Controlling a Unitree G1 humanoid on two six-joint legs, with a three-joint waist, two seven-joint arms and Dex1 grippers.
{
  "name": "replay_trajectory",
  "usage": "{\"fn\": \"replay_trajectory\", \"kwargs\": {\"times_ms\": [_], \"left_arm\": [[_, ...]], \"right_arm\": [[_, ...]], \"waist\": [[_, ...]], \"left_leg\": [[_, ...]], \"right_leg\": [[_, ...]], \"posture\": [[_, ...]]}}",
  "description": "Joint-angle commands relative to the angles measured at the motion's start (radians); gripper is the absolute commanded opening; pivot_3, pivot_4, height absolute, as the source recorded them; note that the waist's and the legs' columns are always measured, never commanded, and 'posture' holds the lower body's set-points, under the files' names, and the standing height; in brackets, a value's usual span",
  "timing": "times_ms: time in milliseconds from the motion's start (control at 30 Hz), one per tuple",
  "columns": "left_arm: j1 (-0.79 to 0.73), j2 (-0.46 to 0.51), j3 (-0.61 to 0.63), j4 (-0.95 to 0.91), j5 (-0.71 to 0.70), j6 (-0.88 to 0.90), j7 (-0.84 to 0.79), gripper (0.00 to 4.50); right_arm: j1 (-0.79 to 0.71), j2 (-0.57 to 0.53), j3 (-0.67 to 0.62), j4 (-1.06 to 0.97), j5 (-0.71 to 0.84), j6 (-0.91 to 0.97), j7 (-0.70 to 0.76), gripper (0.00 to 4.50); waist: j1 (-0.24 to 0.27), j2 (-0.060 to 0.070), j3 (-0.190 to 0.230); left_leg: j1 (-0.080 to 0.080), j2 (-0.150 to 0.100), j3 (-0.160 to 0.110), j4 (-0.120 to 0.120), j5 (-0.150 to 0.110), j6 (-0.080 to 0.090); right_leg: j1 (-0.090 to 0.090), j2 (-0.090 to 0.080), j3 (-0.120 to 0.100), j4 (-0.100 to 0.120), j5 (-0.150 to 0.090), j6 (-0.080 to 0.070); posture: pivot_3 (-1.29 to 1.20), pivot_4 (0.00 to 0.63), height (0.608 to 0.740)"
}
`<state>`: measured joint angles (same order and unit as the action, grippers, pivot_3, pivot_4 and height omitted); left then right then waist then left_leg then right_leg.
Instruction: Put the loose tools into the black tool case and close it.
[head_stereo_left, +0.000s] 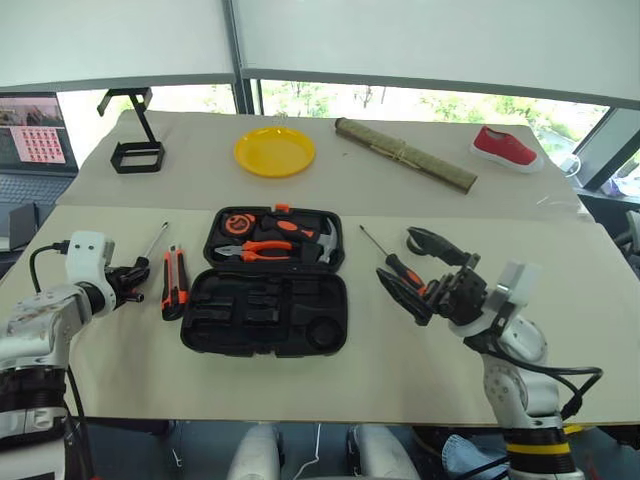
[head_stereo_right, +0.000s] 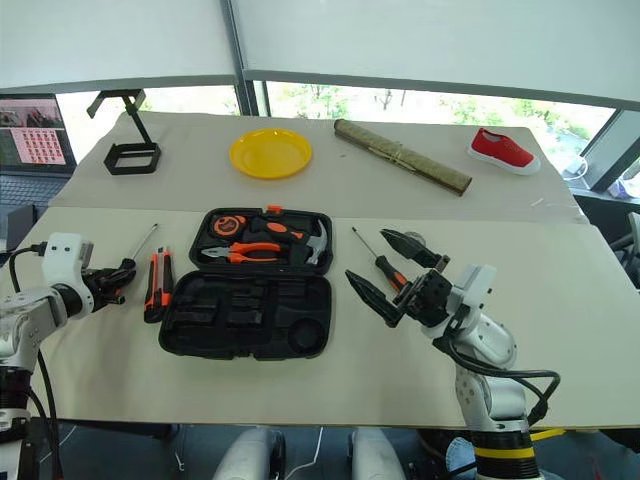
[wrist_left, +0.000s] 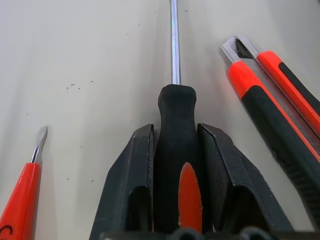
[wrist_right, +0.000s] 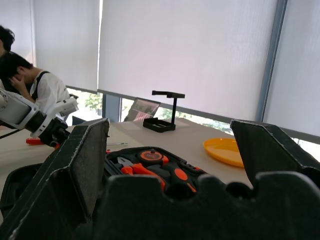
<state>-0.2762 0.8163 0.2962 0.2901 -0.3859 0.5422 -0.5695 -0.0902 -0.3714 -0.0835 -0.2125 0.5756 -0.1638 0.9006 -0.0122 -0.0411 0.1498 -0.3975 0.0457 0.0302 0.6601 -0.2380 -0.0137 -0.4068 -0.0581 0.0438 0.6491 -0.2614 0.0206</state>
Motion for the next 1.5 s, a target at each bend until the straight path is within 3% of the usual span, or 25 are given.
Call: {"fn": "replay_trajectory", "kwargs": {"times_ms": [33, 167, 300, 600, 867, 1167, 1500], "left_arm": [[-0.008, 0.038, 0.072, -0.093, -0.014, -0.23, -0.138, 0.88], [-0.064, 0.063, -0.02, -0.144, -0.016, -0.405, -0.396, 0.88], [-0.173, 0.073, -0.226, -0.163, 0.068, -0.515, -0.619, 0.88], [-0.395, -0.008, -0.509, 0.042, 0.329, -0.664, -0.707, 0.88], [-0.376, -0.015, -0.513, 0.048, 0.305, -0.682, -0.792, 0.88], [-0.364, 0.003, -0.558, 0.113, 0.456, -0.723, -0.71, 0.88], [-0.326, 0.034, -0.552, 0.116, 0.442, -0.725, -0.764, 0.88]], "right_arm": [[0.024, -0.058, -0.077, -0.045, 0.045, 0.014, 0.025, 4.5], [0.074, -0.138, -0.102, -0.042, 0.046, 0.014, 0.1, 4.5], [0.098, -0.195, -0.088, -0.104, 0.108, 0.156, 0.088, 4.5], [0.054, -0.223, 0.019, -0.232, 0.089, 0.313, 0.057, 4.5], [0.087, -0.209, 0.01, -0.244, 0.066, 0.286, 0.049, 4.5], [0.093, -0.192, 0.007, -0.242, 0.048, 0.273, 0.047, 4.5], [0.106, -0.187, -0.001, -0.254, 0.049, 0.274, 0.046, 4.5]], "waist": [[0.005, -0.001, 0.0], [0.02, -0.001, 0.0], [0.024, 0.0, 0.0], [0.003, 0.0, 0.0], [0.002, 0.0, 0.0], [0.002, 0.0, 0.0], [-0.001, 0.0, 0.0]], "left_leg": [[-0.002, 0.0, 0.0, 0.001, 0.0, 0.0], [-0.002, -0.001, 0.0, 0.001, 0.0, 0.0], [-0.001, -0.002, 0.001, 0.001, 0.0, 0.0], [-0.001, 0.0, 0.0, 0.001, 0.0, 0.001], [-0.004, -0.001, -0.001, 0.003, 0.0, 0.001], [-0.002, -0.001, -0.001, 0.004, 0.0, 0.001], [0.0, 0.0, -0.001, 0.004, 0.0, 0.001]], "right_leg": [[-0.001, 0.0, 0.0, 0.0, 0.0, 0.0], [0.0, -0.001, -0.001, -0.001, 0.0, 0.0], [0.002, -0.001, -0.001, -0.002, 0.0, 0.001], [0.001, 0.003, 0.001, -0.001, 0.0, 0.001], [0.0, 0.003, 0.0, -0.001, 0.0, 0.001], [0.001, 0.003, 0.0, -0.001, 0.0, 0.001], [0.003, 0.003, 0.0, 0.0, 0.0, 0.001]], "posture": [[0.0, 0.15, 0.74], [0.0, 0.15, 0.74], [0.0, 0.15, 0.74], [0.0, 0.15, 0.74], [0.0, 0.15, 0.74], [0.0, 0.15, 0.74], [0.0, 0.15, 0.74]]}}
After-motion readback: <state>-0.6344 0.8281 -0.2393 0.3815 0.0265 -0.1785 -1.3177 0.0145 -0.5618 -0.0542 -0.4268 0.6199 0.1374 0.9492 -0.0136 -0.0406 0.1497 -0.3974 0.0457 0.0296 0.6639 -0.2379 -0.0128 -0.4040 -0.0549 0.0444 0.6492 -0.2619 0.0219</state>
